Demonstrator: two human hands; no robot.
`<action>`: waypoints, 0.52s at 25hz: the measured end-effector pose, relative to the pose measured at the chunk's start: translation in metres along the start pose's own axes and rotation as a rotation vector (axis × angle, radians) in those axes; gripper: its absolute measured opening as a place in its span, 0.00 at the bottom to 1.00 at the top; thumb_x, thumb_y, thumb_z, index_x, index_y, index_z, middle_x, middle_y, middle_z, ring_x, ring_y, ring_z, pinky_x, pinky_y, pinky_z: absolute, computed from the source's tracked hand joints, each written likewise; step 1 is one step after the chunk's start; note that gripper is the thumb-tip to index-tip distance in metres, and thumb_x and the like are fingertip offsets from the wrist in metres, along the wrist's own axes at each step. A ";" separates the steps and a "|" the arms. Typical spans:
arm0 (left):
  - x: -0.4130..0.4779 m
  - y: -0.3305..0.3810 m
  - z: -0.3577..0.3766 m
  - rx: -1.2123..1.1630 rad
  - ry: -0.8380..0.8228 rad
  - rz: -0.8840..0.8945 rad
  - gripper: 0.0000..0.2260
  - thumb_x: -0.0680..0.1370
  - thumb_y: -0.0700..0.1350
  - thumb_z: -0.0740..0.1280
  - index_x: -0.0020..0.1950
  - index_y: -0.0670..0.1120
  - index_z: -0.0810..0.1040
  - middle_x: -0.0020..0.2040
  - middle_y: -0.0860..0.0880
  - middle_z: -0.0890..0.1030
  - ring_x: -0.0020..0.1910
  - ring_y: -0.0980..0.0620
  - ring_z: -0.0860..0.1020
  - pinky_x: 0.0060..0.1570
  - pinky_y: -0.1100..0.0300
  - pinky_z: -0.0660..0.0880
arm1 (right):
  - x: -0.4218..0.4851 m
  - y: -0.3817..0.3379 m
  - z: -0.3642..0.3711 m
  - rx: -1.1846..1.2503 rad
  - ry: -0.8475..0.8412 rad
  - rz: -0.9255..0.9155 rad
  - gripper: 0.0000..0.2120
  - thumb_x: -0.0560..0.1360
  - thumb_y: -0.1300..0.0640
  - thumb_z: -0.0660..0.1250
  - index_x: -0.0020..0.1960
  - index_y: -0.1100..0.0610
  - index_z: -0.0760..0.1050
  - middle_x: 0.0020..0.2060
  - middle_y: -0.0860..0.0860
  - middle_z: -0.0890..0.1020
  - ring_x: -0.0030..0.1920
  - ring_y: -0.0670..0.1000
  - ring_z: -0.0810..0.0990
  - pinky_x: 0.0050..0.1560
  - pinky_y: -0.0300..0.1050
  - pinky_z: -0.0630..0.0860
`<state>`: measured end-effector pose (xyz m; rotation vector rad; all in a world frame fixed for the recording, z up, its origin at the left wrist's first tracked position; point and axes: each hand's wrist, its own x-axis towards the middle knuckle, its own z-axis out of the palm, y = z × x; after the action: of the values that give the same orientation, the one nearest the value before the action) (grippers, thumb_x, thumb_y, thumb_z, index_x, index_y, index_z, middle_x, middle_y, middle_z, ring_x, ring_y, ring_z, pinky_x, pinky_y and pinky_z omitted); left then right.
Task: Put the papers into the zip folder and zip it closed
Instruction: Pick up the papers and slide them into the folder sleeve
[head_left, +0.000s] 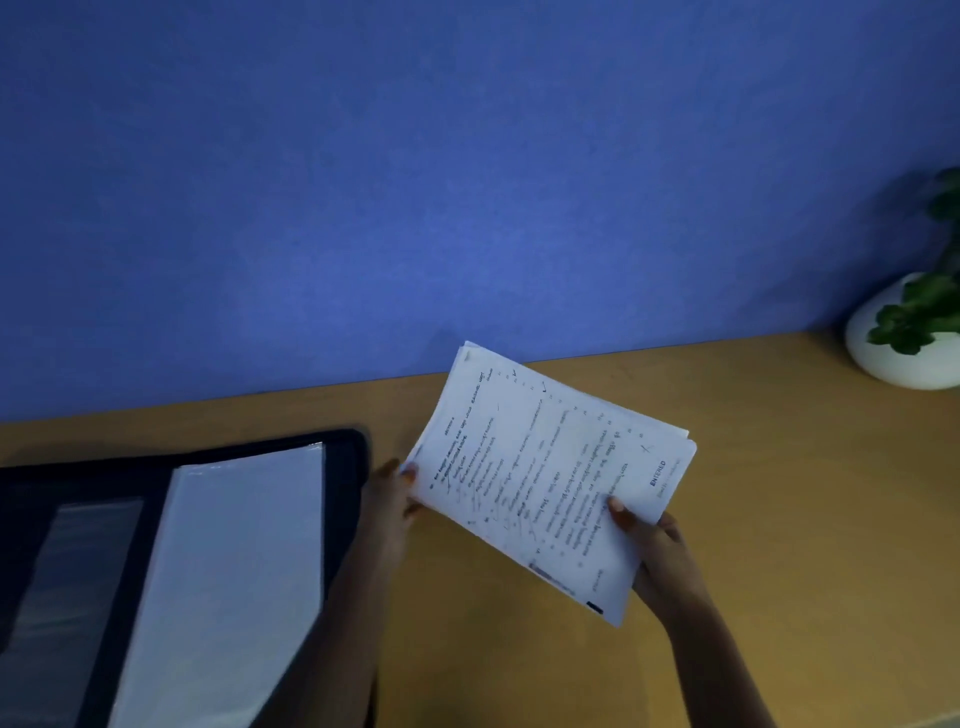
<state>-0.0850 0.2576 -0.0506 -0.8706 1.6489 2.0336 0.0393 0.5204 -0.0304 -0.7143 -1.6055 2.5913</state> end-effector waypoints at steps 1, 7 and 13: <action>0.007 0.013 -0.007 0.148 -0.005 0.065 0.20 0.78 0.42 0.64 0.71 0.47 0.70 0.61 0.46 0.78 0.57 0.45 0.78 0.52 0.52 0.74 | -0.001 -0.005 -0.010 -0.004 -0.018 0.023 0.14 0.80 0.65 0.59 0.63 0.63 0.76 0.61 0.62 0.79 0.61 0.64 0.78 0.58 0.67 0.75; -0.005 0.044 0.008 0.543 -0.333 0.322 0.11 0.81 0.42 0.61 0.62 0.43 0.77 0.56 0.46 0.83 0.53 0.49 0.81 0.57 0.50 0.76 | 0.006 -0.019 -0.022 -0.118 -0.120 0.079 0.15 0.79 0.65 0.60 0.64 0.63 0.75 0.62 0.62 0.79 0.61 0.64 0.78 0.61 0.64 0.75; -0.022 0.025 0.000 0.313 -0.276 0.484 0.11 0.81 0.40 0.61 0.62 0.48 0.76 0.54 0.53 0.82 0.51 0.59 0.81 0.45 0.70 0.76 | 0.031 -0.039 -0.020 -0.230 -0.143 -0.084 0.20 0.74 0.55 0.71 0.63 0.60 0.76 0.61 0.59 0.80 0.62 0.59 0.78 0.61 0.58 0.75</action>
<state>-0.0849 0.2534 -0.0178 -0.0789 2.0748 1.9807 0.0105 0.5630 -0.0162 -0.4655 -1.9518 2.4755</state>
